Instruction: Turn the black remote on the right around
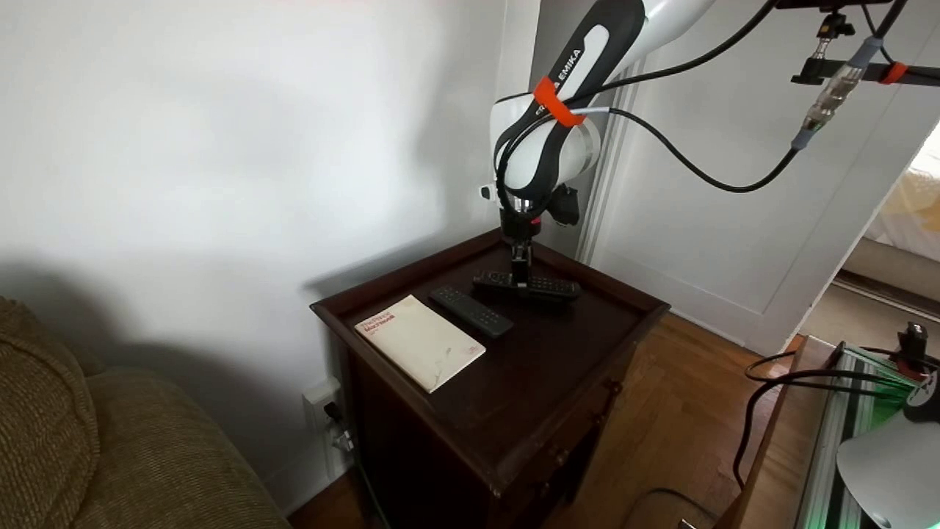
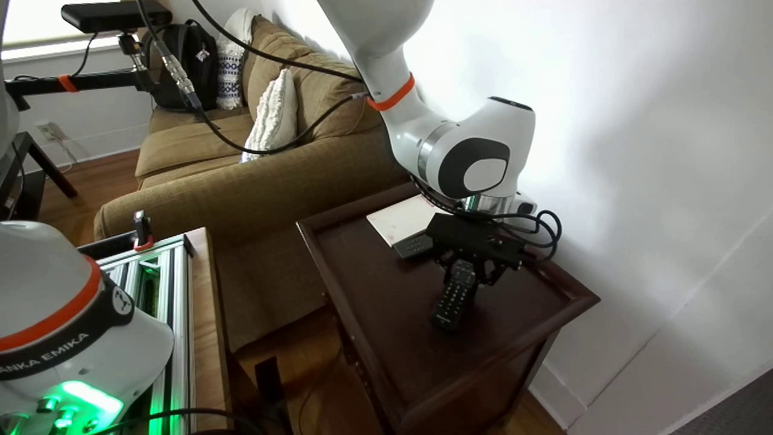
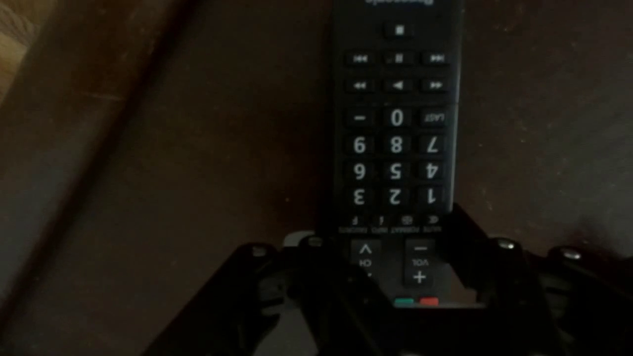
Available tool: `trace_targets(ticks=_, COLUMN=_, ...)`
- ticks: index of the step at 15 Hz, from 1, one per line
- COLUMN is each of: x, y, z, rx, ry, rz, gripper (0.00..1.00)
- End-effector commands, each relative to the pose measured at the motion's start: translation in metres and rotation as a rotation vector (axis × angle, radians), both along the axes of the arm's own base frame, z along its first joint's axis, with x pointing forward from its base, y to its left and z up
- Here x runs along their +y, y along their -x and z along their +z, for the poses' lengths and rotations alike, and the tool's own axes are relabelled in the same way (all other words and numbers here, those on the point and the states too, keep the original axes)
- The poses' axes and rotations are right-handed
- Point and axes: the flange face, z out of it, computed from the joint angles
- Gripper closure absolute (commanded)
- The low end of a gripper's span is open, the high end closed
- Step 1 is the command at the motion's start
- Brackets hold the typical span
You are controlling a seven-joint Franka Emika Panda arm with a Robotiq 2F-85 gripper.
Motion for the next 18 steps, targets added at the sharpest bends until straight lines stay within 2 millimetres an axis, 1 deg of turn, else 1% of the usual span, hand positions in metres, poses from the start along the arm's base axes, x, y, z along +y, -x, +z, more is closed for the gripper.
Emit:
trace_targets(ticks=1, x=0.002, y=-0.001, z=-0.004, rx=0.023, ry=0.013, rz=-0.196, gripper=0.69)
trace_targets(ticks=5, x=-0.003, y=-0.003, z=-0.007, rx=0.002, ry=0.029, rz=-0.398, gripper=0.69)
trace_targets(ticks=9, x=-0.005, y=-0.004, z=-0.009, rx=-0.001, ry=0.046, rz=-0.512, gripper=0.69)
trace_targets(ticks=14, x=-0.003, y=-0.007, z=-0.015, rx=-0.007, ry=0.067, rz=-0.555, gripper=0.69)
trace_targets(ticks=18, x=-0.003, y=-0.007, z=-0.016, rx=-0.007, ry=0.071, rz=-0.578, gripper=0.69)
